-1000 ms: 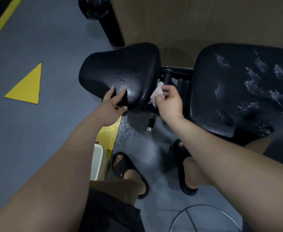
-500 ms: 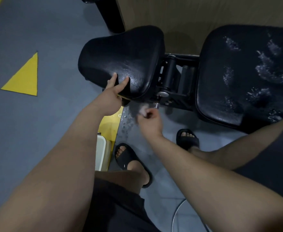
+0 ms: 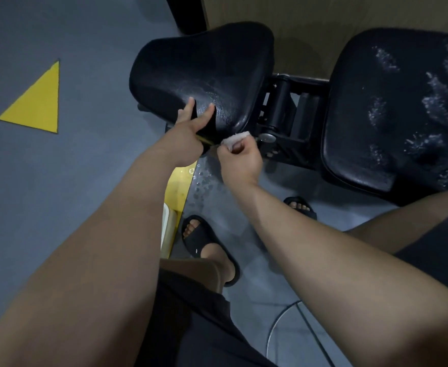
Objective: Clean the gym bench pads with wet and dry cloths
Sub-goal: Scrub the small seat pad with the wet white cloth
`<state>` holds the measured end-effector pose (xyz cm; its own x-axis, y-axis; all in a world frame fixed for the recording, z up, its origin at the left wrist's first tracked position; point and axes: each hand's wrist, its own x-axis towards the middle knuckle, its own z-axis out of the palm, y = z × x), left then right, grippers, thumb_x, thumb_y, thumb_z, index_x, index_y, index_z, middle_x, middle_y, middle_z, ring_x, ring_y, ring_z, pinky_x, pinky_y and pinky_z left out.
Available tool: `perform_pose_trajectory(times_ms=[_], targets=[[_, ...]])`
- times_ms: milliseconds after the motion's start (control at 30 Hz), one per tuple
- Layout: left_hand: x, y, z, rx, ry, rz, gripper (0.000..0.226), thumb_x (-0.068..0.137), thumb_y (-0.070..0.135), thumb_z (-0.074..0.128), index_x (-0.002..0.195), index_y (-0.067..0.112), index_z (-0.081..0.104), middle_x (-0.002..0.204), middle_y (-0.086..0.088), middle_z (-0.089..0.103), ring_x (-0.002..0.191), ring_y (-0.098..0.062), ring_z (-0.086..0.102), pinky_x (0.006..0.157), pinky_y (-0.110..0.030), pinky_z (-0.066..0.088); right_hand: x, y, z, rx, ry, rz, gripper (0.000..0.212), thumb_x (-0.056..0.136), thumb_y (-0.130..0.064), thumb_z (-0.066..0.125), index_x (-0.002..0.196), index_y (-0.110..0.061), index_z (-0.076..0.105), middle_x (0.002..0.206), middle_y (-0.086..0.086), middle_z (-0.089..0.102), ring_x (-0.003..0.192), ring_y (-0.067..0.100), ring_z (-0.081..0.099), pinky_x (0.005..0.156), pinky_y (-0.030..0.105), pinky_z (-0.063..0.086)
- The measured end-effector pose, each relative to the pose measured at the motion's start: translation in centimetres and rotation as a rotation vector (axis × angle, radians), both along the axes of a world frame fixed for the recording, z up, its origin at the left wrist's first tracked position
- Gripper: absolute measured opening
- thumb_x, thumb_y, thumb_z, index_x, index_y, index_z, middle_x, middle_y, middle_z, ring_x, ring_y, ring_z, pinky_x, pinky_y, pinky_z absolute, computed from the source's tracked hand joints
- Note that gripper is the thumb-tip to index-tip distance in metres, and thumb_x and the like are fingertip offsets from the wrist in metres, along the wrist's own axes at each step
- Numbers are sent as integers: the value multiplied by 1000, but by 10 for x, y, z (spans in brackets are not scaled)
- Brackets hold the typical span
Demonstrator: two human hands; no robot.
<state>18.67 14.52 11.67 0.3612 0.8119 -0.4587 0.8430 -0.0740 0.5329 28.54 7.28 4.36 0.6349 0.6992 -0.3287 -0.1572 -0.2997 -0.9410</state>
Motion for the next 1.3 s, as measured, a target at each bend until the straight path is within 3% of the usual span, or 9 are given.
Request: perform_pose_trajectory(times_ms=[200, 367, 567, 733, 867, 1000, 1133, 1200, 1300], targets=[[2, 1, -3, 20, 17, -18, 89, 92, -13, 39, 159, 43, 20, 169, 8, -18, 155, -18, -16, 120, -27, 2, 39, 4, -7, -227, 57, 52, 39, 84, -7, 67, 70, -23, 35, 65, -7, 42, 59, 14, 38, 56, 24, 37], [3, 4, -2, -10, 41, -31, 89, 93, -11, 41, 159, 45, 19, 168, 8, -21, 155, -18, -18, 122, -31, 4, 35, 1, 0, -117, -8, 75, 36, 83, -9, 67, 69, -24, 37, 62, -12, 39, 59, 9, 37, 65, 27, 38], [6, 7, -1, 13, 85, -50, 76, 101, 9, 50, 159, 45, 17, 169, 6, -18, 156, -21, -15, 127, -37, 5, 51, 6, 12, -254, -76, 214, 27, 85, -9, 63, 76, -20, 40, 64, -6, 47, 51, 10, 43, 42, 10, 32], [17, 13, 10, 134, 91, 50, 59, 102, 31, 56, 157, 32, 35, 170, -6, 10, 156, -24, 13, 123, -29, 16, 58, 1, 26, -82, -173, 164, 26, 85, -10, 64, 104, -18, 49, 83, -10, 56, 74, 10, 58, 74, 28, 50], [31, 19, 14, 191, 80, 152, 48, 102, 23, 54, 149, 26, 47, 153, -5, 29, 143, -29, 26, 117, -32, 30, 64, 2, 42, 163, -460, 366, 36, 87, -5, 59, 120, -20, 65, 105, 2, 59, 94, 20, 63, 88, 32, 53], [37, 24, 16, 228, 57, 190, 41, 101, 17, 53, 142, 23, 52, 150, -4, 31, 142, -27, 27, 114, -28, 26, 78, 31, 46, 111, -769, 673, 34, 96, -11, 54, 126, -13, 68, 111, 10, 53, 97, 29, 60, 91, 40, 53], [32, 27, 13, 213, 67, 166, 44, 99, 12, 53, 141, 24, 51, 151, -7, 32, 141, -30, 29, 115, -31, 27, 105, 94, 47, 4, -1104, 689, 24, 95, -16, 52, 113, -15, 69, 122, 9, 53, 90, 18, 53, 93, 27, 48], [31, 29, 13, 211, 65, 158, 44, 98, 12, 54, 140, 25, 52, 150, -7, 32, 141, -29, 29, 115, -32, 30, 121, 122, 47, -19, -1119, 653, 13, 91, -14, 52, 96, -19, 63, 109, -6, 56, 86, 10, 55, 94, 24, 50], [30, 33, 12, 208, 62, 154, 43, 97, 12, 55, 138, 25, 53, 150, -6, 32, 141, -28, 28, 112, -29, 32, 131, 146, 46, -78, -1058, 710, 13, 90, -16, 52, 100, -18, 60, 118, 4, 51, 110, 23, 57, 93, 20, 43]])
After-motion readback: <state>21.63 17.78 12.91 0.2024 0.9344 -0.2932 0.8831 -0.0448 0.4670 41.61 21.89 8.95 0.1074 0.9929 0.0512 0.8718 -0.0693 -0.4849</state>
